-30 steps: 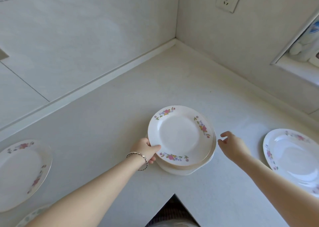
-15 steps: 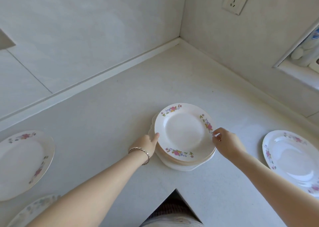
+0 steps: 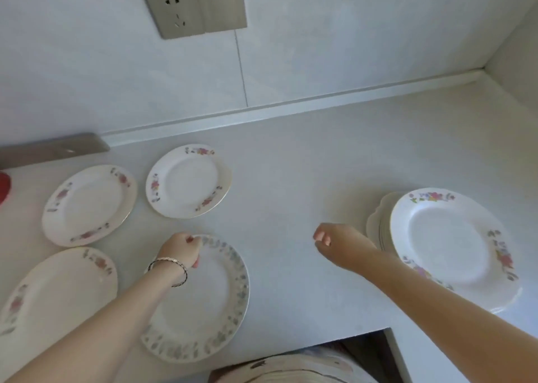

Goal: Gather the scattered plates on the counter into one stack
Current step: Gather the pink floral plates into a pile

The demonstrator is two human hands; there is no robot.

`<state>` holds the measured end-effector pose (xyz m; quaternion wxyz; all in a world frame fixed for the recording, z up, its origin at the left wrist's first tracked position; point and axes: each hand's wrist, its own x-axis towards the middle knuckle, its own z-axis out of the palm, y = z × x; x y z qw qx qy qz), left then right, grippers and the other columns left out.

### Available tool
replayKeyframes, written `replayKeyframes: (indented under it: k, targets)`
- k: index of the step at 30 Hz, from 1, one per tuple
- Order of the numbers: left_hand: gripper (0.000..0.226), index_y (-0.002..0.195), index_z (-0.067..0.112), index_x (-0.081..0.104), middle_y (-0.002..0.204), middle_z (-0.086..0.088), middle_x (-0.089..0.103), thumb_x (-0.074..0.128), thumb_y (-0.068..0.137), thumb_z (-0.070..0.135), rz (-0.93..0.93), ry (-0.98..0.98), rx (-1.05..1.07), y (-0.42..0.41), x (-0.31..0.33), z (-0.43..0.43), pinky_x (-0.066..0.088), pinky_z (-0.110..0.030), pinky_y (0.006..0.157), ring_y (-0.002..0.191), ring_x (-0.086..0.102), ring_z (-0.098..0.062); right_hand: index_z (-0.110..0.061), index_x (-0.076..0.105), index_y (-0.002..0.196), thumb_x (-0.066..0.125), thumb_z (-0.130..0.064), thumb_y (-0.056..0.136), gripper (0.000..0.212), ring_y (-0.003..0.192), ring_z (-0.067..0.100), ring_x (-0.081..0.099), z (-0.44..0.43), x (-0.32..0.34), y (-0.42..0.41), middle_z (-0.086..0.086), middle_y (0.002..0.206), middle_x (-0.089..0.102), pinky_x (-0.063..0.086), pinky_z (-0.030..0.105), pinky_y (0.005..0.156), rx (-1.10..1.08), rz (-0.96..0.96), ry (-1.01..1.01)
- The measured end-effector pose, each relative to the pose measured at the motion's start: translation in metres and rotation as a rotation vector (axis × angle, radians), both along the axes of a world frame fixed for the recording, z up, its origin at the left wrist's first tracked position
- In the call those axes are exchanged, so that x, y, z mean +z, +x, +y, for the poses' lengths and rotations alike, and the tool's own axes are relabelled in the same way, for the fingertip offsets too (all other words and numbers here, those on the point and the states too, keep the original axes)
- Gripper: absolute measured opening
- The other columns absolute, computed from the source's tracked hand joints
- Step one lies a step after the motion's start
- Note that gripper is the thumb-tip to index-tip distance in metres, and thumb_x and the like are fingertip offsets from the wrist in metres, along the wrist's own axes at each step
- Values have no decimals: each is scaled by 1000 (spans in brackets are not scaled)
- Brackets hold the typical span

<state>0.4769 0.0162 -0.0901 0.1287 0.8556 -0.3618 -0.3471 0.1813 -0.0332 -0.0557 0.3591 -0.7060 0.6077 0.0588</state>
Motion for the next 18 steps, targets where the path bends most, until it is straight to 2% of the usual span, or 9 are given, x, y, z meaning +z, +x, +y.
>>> replayKeyframes:
  k: [3, 6, 8, 10, 11, 12, 13, 16, 18]
  targets:
    - [35, 54, 12, 49, 42, 1, 56, 47, 88, 16, 8, 21, 86, 33, -3, 28, 44, -27, 60, 57, 63, -27, -19, 59, 113, 45, -27, 92, 27, 109, 22, 59, 6, -20, 59, 2, 120, 63, 46, 30, 92, 121, 29, 81]
    - [34, 56, 11, 48, 44, -1, 56, 47, 89, 15, 39, 31, 156, 57, -8, 49, 40, -22, 51, 49, 57, -23, -13, 51, 125, 45, -35, 94, 39, 116, 25, 54, 19, -43, 109, 7, 126, 58, 44, 33, 95, 156, 18, 188]
    - [33, 58, 9, 47, 51, -6, 56, 47, 91, 16, 71, 37, 199, 68, -11, 57, 39, -20, 47, 45, 53, -21, -7, 52, 120, 47, -35, 93, 39, 110, 25, 56, 28, -54, 137, 8, 115, 60, 45, 33, 90, 91, -31, 303]
    - [31, 59, 9, 46, 52, -7, 55, 48, 90, 15, 92, 39, 225, 77, -13, 62, 38, -20, 44, 44, 51, -21, -8, 53, 87, 51, -31, 92, 24, 81, 20, 56, 35, -67, 154, 1, 81, 55, 45, 27, 68, -52, -110, 395]
    - [31, 59, 10, 47, 52, -8, 55, 49, 89, 14, 98, 35, 233, 80, -14, 64, 39, -20, 44, 45, 51, -21, -10, 47, 73, 52, -27, 91, 25, 67, 15, 49, 37, -73, 158, -1, 70, 47, 39, 23, 59, -145, -142, 418]
    - [31, 58, 11, 47, 52, -8, 56, 50, 89, 14, 102, 29, 238, 83, -14, 65, 41, -21, 46, 46, 51, -22, -12, 40, 66, 53, -23, 90, 30, 60, 13, 43, 37, -78, 159, -1, 67, 42, 35, 21, 55, -222, -178, 437]
    - [32, 57, 12, 48, 52, -7, 57, 50, 88, 15, 103, 24, 237, 85, -15, 65, 43, -23, 50, 47, 53, -23, -12, 38, 66, 54, -21, 89, 29, 60, 14, 41, 37, -83, 158, 1, 68, 41, 35, 22, 57, -279, -223, 456]
    - [31, 56, 10, 50, 53, -6, 61, 49, 87, 14, 94, 10, 213, 86, -15, 63, 45, -27, 58, 51, 57, -24, -9, 47, 79, 57, -18, 88, 15, 71, 20, 47, 37, -80, 142, 6, 79, 50, 39, 27, 63, -384, -380, 474]
    - [28, 57, 10, 49, 53, -6, 61, 48, 85, 12, 108, 0, 219, 82, -15, 61, 42, -27, 56, 51, 58, -24, -9, 51, 75, 59, -15, 87, 15, 65, 18, 52, 38, -74, 126, 4, 73, 57, 43, 24, 61, -441, -472, 450]
